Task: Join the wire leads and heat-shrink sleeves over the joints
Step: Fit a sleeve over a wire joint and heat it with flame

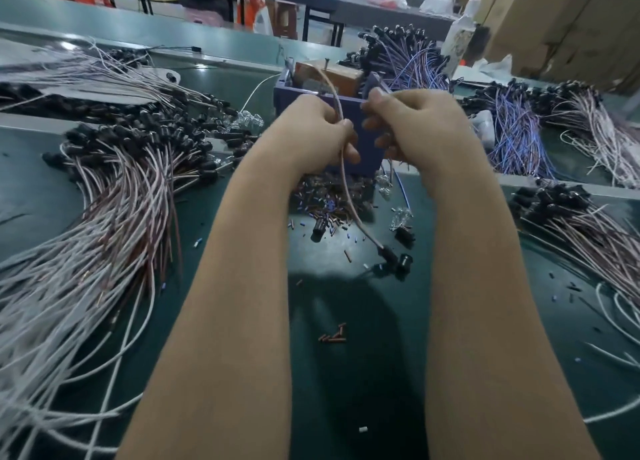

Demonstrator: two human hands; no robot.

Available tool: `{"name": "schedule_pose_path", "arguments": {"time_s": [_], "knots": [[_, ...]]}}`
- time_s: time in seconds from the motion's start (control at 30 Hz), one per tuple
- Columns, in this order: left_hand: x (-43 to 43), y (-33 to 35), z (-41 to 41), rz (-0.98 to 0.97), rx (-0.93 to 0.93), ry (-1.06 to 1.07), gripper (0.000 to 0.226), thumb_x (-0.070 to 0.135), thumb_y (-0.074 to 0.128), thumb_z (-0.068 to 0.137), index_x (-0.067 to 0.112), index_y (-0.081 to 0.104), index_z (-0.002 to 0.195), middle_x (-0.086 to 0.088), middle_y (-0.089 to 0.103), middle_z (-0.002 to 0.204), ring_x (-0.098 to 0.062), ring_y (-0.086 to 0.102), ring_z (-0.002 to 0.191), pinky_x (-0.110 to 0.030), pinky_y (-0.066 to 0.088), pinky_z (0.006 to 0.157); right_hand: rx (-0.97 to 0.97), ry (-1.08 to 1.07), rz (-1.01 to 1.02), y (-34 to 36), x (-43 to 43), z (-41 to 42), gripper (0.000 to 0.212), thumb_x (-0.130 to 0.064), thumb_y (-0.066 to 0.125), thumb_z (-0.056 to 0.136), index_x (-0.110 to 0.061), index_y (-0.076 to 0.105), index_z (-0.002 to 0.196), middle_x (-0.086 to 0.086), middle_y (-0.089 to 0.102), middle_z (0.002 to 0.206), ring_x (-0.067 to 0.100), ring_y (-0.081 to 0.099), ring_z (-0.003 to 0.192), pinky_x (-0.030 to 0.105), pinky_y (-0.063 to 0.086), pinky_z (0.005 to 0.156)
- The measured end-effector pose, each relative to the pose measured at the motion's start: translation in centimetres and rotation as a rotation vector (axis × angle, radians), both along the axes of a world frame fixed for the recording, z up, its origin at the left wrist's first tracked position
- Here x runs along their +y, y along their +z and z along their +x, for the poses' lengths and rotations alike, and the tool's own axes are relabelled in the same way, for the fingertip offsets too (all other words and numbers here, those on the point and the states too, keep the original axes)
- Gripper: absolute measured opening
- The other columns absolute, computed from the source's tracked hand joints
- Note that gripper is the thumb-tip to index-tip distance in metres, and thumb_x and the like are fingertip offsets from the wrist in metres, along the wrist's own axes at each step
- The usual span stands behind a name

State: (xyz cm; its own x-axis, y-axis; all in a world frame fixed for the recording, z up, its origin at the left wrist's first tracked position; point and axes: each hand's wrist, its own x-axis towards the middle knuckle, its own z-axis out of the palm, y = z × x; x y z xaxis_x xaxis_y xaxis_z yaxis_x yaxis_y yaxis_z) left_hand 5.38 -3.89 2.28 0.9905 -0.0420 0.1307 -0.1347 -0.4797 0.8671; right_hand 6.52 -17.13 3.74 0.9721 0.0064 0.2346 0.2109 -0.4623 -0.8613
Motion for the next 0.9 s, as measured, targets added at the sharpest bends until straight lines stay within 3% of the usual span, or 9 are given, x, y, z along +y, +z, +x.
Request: {"name": "schedule_pose_path", "arguments": {"time_s": [0.13,0.27,0.33,0.4,0.5,0.63,0.7,0.8,0.9], "knots": [[0.0,0.0,-0.1,0.21,0.064,-0.077,0.025,0.016,0.046,0.097,0.003,0.068,0.093,-0.006,0.072,0.079,-0.011,0.055,0.052,-0.024,0.046,0.057,0.047,0.077,-0.09,-0.9,0.7,0.0,0.023,-0.031,0.058,0.092,-0.017,0.071,0.08,0.002,0.063,0.071,0.012,0.048,0.057,0.031,0.046,0.064],[0.1,-0.3,0.1,0.303,0.085,-0.101,0.023,0.009,0.048,0.091,0.005,0.07,0.084,-0.008,0.071,0.071,-0.019,0.055,0.054,-0.027,0.049,0.06,0.016,0.063,-0.063,-1.4,0.8,0.3,0.013,-0.022,0.062,0.09,-0.016,0.072,0.085,-0.006,0.062,0.066,0.002,0.048,0.052,0.024,0.044,0.06],[0.2,-0.5,0.3,0.258,0.091,-0.1,0.025,0.012,0.049,0.092,0.007,0.07,0.077,0.003,0.066,0.054,-0.007,0.051,0.042,-0.016,0.045,0.048,0.04,0.055,-0.025,-1.5,0.7,0.4,0.015,-0.019,0.061,0.091,-0.014,0.07,0.079,-0.003,0.063,0.066,0.001,0.052,0.048,0.02,0.046,0.055],[0.3,-0.6,0.4,0.192,0.101,-0.095,0.027,0.015,0.049,0.094,0.006,0.069,0.078,0.008,0.065,0.05,-0.002,0.048,0.038,-0.012,0.043,0.042,0.079,0.052,0.049,-1.6,0.5,0.5,0.024,-0.017,0.057,0.094,-0.013,0.066,0.072,0.0,0.064,0.063,0.003,0.055,0.046,0.017,0.046,0.049],[0.4,-0.8,0.5,0.066,0.136,-0.075,0.028,0.011,0.045,0.097,0.0,0.066,0.083,0.001,0.072,0.064,0.001,0.048,0.037,-0.011,0.042,0.04,0.087,-0.021,0.051,-1.8,0.0,0.6,0.031,-0.016,0.051,0.097,-0.013,0.062,0.068,0.002,0.064,0.062,0.005,0.055,0.046,0.017,0.048,0.049],[0.7,-1.1,0.7,-0.092,0.115,0.054,0.025,0.008,0.042,0.098,0.0,0.062,0.085,-0.009,0.072,0.077,0.001,0.047,0.034,-0.011,0.044,0.04,0.049,-0.098,-0.025,-1.5,-0.7,0.7,0.025,-0.001,0.047,0.089,-0.015,0.055,0.07,0.005,0.065,0.06,0.009,0.056,0.045,0.022,0.048,0.051],[0.7,-1.3,0.9,-0.096,0.046,0.113,0.026,0.011,0.043,0.099,0.004,0.063,0.083,-0.006,0.073,0.077,0.0,0.048,0.04,-0.015,0.048,0.049,0.112,-0.023,-0.126,-1.0,-0.9,0.4,0.024,0.001,0.048,0.086,-0.014,0.056,0.07,0.002,0.065,0.053,0.006,0.057,0.04,0.02,0.05,0.046],[0.4,-1.7,1.0,-0.105,-0.035,0.162,0.033,0.014,0.045,0.098,0.009,0.062,0.071,-0.008,0.074,0.082,-0.006,0.05,0.053,-0.026,0.049,0.065,0.273,0.158,-0.318,-0.4,-0.9,-0.4,0.018,-0.001,0.052,0.087,-0.013,0.059,0.076,0.0,0.065,0.048,0.007,0.065,0.046,0.018,0.054,0.047],[0.1,-1.8,1.1,-0.186,-0.034,0.168,0.029,0.013,0.044,0.099,0.006,0.063,0.078,-0.011,0.073,0.086,0.0,0.049,0.044,-0.023,0.047,0.06,0.373,0.295,-0.427,-0.4,-0.6,-0.9,0.013,-0.003,0.055,0.088,-0.012,0.058,0.08,0.002,0.069,0.054,0.01,0.069,0.054,0.019,0.055,0.049]]}}
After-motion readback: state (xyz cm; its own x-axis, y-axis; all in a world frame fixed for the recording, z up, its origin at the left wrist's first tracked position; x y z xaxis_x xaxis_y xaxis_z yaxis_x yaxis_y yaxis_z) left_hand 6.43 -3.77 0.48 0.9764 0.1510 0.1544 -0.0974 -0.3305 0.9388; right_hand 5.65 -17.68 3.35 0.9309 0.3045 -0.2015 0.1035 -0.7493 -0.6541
